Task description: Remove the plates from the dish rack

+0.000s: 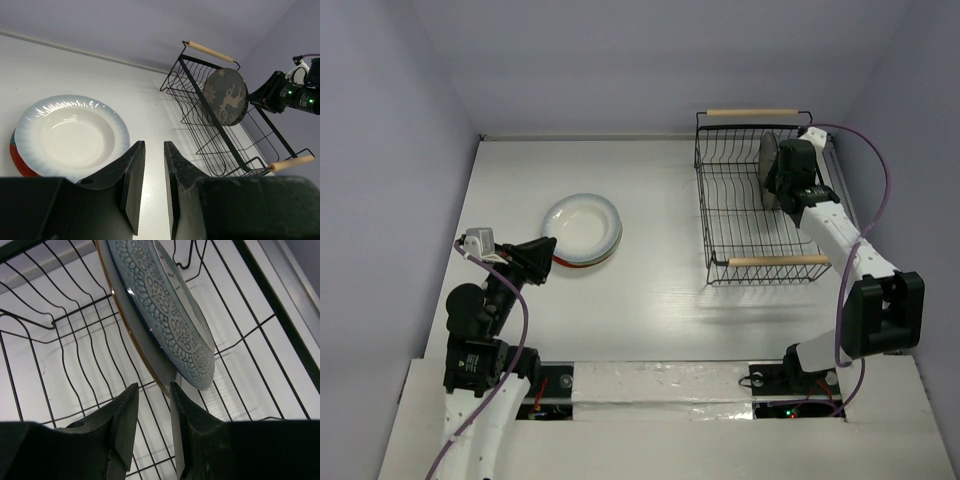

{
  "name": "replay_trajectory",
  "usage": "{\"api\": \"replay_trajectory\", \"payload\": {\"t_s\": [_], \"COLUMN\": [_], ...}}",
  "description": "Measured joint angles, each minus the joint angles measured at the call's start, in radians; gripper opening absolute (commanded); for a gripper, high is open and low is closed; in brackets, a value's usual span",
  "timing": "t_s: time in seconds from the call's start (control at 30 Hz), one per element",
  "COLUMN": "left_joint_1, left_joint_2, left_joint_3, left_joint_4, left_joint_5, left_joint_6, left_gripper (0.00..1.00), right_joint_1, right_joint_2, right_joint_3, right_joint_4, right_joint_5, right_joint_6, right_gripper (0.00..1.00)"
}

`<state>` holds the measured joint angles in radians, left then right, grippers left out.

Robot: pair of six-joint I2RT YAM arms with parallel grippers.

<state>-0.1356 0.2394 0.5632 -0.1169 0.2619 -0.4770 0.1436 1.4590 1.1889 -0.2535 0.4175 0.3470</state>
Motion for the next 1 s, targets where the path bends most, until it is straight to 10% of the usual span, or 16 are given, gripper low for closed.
{"api": "replay_trajectory", "payload": {"t_s": [1.0], "left_joint_1": [0.000], "left_joint_2": [0.000], "left_joint_3": [0.000], "left_joint_4": [0.000], "left_joint_5": [0.000], "left_joint_6": [0.000], "left_gripper": [0.20], "right_joint_1": [0.001], "right_joint_2": [0.222], "right_joint_3": [0.149], "right_joint_4": [-0.056], "right_joint_5": [0.132], "right_joint_6": [-0.072], "right_gripper": [0.31]}}
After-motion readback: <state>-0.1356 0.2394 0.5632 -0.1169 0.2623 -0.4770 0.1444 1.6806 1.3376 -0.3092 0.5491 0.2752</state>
